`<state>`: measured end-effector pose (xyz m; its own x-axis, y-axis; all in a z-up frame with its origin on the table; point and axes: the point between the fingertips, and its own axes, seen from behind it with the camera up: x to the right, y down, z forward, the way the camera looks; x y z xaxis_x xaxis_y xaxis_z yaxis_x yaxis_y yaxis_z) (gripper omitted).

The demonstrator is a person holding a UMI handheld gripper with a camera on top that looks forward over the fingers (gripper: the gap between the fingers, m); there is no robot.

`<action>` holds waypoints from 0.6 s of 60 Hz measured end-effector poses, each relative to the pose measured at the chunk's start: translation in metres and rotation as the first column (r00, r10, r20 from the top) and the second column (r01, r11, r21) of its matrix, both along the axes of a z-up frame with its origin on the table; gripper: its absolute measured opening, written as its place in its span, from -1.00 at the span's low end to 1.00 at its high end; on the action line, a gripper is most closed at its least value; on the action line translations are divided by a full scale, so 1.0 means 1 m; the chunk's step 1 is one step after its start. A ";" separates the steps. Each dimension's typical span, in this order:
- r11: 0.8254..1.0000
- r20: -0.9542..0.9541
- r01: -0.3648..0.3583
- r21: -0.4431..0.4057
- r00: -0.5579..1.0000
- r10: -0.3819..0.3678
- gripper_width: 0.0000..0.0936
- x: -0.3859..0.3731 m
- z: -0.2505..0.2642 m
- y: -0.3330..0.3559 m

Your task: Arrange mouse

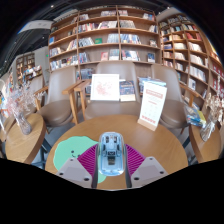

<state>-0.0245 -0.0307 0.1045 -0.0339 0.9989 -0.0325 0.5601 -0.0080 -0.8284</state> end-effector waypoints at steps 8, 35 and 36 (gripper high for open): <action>0.998 0.045 -0.060 -0.015 0.997 0.061 -0.19 -0.027 -0.022 -0.073; 0.999 0.169 -0.049 0.011 0.985 0.047 0.05 -0.024 -0.114 -0.116; 0.999 0.168 -0.046 0.013 0.985 0.043 0.09 -0.022 -0.115 -0.116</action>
<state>-0.0468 -0.1466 -0.0101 -0.0741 0.9969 -0.0249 0.6906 0.0333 -0.7224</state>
